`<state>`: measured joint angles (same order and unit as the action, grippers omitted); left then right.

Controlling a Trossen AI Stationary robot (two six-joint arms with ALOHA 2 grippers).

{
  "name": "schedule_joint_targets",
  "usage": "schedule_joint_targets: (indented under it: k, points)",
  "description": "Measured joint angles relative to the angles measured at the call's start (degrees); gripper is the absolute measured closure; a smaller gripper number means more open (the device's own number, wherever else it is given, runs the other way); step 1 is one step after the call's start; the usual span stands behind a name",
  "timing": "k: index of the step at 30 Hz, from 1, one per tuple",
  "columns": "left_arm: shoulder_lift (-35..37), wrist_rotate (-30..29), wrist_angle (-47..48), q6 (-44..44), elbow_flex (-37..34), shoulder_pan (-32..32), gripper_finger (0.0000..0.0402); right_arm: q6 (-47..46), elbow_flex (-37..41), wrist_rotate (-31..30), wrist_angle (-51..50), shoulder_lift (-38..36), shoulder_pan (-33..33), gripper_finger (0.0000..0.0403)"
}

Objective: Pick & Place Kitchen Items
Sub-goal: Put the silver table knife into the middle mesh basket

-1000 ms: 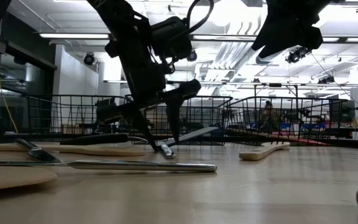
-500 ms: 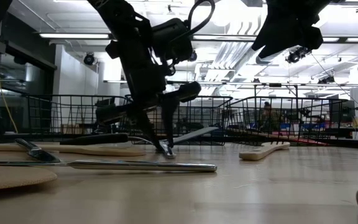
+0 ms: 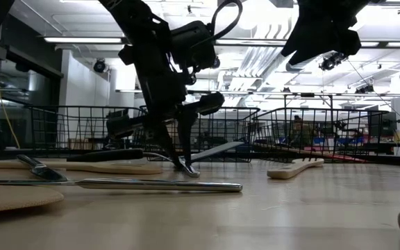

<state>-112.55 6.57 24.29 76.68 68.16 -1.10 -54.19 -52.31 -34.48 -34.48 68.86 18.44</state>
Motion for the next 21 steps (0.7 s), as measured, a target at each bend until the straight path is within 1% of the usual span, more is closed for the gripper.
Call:
schedule_joint_targets:
  k: [8,11,13,21]
  points:
    - [-0.04,1.47,0.09,-4.91,-0.02,-0.02,0.0357,-0.21,0.00,0.15,0.00,0.00,0.00,0.0265]
    - [-0.04,1.56,0.05,-6.23,-0.02,-0.02,0.0367,-0.22,0.00,0.15,0.00,0.00,0.00,0.0265]
    - [-0.04,1.64,0.06,-6.47,-0.02,-0.02,0.0373,-0.22,0.00,0.15,0.00,0.00,0.00,0.0265]
    - [-0.04,1.70,0.09,-6.68,-0.02,-0.02,0.0373,-0.22,0.00,0.19,0.00,0.00,0.00,0.0265]
